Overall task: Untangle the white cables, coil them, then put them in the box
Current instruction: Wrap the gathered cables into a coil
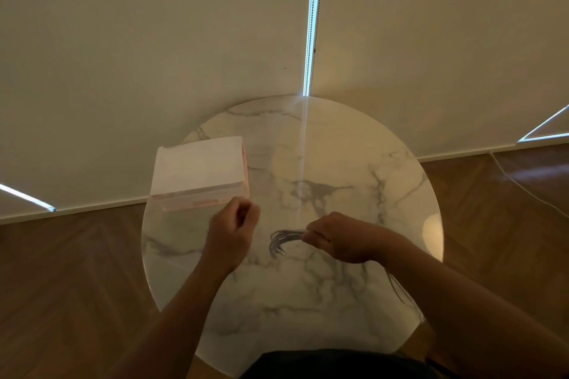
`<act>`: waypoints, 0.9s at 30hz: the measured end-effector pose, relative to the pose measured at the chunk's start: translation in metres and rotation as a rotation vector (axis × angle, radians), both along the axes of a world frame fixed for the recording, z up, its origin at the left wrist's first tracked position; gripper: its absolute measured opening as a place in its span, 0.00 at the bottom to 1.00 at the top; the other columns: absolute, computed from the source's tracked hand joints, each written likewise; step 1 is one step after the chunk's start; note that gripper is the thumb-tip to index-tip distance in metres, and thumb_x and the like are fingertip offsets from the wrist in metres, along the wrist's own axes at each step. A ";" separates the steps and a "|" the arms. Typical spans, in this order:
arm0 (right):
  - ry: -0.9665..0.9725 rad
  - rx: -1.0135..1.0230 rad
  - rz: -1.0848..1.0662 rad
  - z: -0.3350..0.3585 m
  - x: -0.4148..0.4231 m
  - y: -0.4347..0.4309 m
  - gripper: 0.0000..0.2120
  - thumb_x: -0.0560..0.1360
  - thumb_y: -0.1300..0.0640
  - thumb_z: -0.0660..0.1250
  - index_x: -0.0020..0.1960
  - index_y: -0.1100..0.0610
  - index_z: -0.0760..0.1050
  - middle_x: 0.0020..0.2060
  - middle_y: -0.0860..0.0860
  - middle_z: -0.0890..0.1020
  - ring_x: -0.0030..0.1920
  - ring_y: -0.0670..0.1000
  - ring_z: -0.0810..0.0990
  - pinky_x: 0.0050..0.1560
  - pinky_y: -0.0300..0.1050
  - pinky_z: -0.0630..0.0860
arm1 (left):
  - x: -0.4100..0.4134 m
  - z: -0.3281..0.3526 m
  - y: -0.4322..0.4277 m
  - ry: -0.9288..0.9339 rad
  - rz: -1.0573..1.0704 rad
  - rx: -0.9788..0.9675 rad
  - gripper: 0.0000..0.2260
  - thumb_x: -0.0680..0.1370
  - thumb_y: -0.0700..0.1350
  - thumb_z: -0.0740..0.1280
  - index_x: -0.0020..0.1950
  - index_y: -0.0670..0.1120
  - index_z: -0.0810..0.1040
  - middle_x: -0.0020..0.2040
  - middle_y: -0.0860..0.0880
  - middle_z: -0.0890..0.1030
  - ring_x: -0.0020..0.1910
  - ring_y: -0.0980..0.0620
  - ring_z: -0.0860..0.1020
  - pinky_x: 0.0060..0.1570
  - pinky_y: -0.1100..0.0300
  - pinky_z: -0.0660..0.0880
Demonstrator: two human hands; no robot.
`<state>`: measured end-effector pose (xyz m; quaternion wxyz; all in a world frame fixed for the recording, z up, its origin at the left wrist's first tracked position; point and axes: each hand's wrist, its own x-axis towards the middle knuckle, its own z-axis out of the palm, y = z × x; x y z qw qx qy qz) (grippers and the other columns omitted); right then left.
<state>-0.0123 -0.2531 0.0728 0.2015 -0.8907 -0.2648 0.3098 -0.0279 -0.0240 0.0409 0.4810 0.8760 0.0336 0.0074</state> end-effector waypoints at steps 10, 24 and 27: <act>0.280 0.251 -0.157 0.033 0.022 -0.039 0.20 0.83 0.51 0.57 0.33 0.54 0.69 0.23 0.46 0.69 0.23 0.46 0.65 0.28 0.39 0.65 | 0.014 0.008 -0.049 0.622 -0.633 -0.526 0.22 0.81 0.57 0.56 0.42 0.40 0.76 0.27 0.49 0.65 0.25 0.53 0.63 0.29 0.62 0.66; 0.520 0.565 -0.368 0.017 0.024 -0.032 0.18 0.80 0.46 0.61 0.43 0.61 0.75 0.26 0.50 0.64 0.25 0.48 0.59 0.24 0.39 0.58 | 0.016 0.022 -0.039 0.841 -0.438 -0.934 0.17 0.80 0.57 0.58 0.39 0.46 0.74 0.28 0.52 0.56 0.22 0.57 0.53 0.22 0.64 0.51; 0.574 0.642 -0.432 -0.001 0.010 -0.034 0.19 0.78 0.45 0.61 0.42 0.61 0.74 0.26 0.50 0.64 0.24 0.48 0.62 0.24 0.39 0.61 | 0.021 0.026 -0.031 0.802 -0.387 -0.938 0.16 0.80 0.56 0.58 0.36 0.48 0.69 0.28 0.53 0.56 0.22 0.57 0.54 0.21 0.63 0.50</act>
